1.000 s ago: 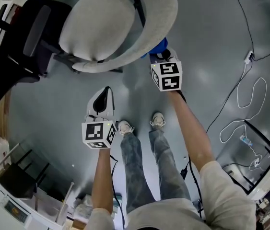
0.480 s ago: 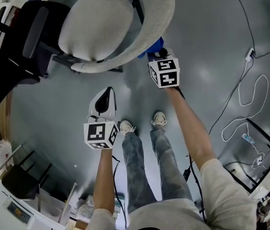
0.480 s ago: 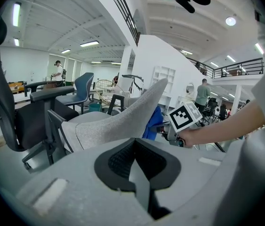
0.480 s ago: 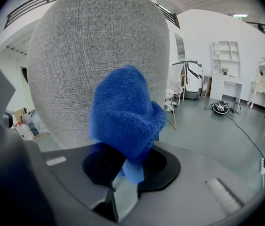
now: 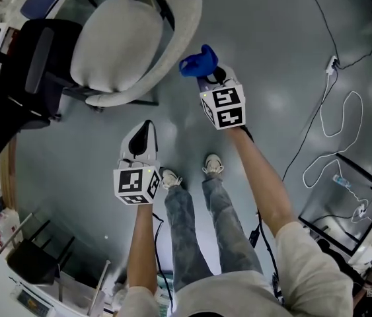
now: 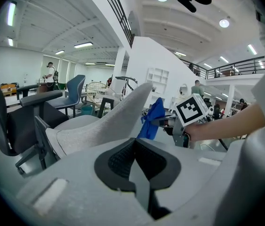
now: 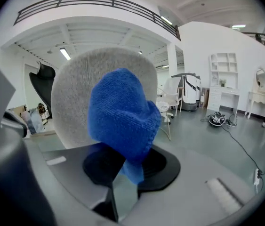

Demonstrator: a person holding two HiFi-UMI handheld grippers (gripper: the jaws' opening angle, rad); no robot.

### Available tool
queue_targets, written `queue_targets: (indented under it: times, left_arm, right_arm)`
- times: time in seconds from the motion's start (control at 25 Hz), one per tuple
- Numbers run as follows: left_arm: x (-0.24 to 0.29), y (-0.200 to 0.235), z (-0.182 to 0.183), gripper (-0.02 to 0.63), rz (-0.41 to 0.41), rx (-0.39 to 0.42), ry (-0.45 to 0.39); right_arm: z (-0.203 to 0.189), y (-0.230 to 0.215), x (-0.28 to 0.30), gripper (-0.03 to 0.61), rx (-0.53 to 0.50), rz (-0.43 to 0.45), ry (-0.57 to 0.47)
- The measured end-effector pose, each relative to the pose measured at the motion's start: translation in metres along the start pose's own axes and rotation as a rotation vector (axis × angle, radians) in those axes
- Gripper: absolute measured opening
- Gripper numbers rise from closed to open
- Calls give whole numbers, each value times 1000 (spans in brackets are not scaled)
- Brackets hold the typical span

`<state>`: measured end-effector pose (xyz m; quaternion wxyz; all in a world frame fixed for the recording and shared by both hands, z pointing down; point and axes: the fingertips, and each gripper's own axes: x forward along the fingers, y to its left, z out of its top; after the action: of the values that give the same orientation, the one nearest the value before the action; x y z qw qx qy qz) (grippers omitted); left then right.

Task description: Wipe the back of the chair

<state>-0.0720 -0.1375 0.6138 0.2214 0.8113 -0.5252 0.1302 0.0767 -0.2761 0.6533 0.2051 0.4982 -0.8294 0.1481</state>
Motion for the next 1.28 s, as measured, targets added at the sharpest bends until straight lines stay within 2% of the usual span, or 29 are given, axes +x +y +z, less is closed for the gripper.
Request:
queue_targets:
  times: [0.36,0.52,0.8,1.28]
  left_arm:
    - [8,-25,31,5,-21,25,-37]
    - [7,-25,37,5,-12,25,-44]
    - [3,-15,37,5,11,18,-44]
    - [12,3,9,5,37,-21,-4]
  right_arm:
    - [89,-17,-28,81,-53,4,-138]
    - [112,-17,-26,81,-70,6,-159]
    - [107,-17,-14,80,-46,-1,-149]
    - [60,-19,25,78,-48,12,-69]
